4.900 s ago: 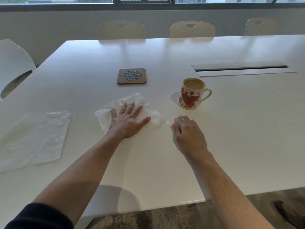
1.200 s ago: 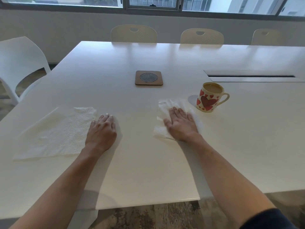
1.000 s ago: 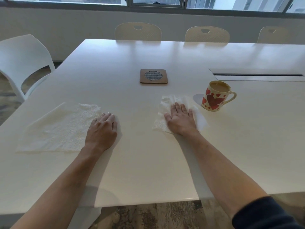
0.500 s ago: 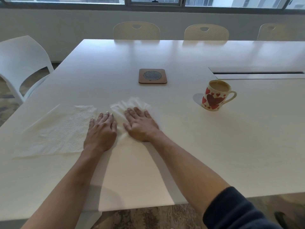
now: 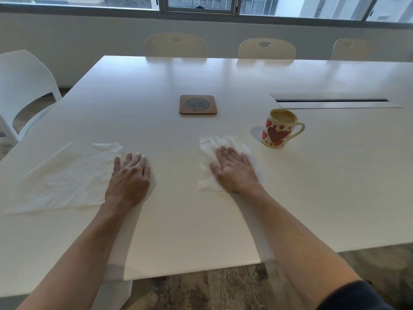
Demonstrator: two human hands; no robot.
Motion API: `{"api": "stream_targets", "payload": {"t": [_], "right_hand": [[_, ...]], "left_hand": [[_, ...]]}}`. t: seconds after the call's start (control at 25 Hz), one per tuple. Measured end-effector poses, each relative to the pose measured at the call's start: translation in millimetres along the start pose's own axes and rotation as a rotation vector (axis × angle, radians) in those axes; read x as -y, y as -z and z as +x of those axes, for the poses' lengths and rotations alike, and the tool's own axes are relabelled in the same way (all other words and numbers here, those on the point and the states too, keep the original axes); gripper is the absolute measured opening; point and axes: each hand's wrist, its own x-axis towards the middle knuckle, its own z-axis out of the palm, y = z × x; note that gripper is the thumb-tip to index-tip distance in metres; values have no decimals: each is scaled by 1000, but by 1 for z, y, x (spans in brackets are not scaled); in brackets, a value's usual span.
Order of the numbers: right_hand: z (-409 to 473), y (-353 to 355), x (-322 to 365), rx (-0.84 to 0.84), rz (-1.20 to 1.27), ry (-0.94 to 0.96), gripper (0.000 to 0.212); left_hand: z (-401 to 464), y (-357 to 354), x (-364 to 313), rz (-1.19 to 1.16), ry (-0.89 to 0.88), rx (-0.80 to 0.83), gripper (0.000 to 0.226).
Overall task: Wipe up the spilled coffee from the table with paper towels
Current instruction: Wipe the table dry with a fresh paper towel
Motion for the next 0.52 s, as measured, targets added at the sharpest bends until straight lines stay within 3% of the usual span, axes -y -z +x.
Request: {"api": "stream_targets", "payload": {"t": [0.12, 0.28, 0.52], "right_hand": [[-13, 3, -37, -44, 1, -156, 66], [-26, -4, -38, -95, 43, -273, 65], [-43, -16, 9, -92, 69, -184, 62]], "left_hand": [[0, 0, 0, -5, -17, -7, 51], [-2, 1, -4, -27, -19, -3, 50], [1, -2, -6, -15, -40, -9, 49]]}}
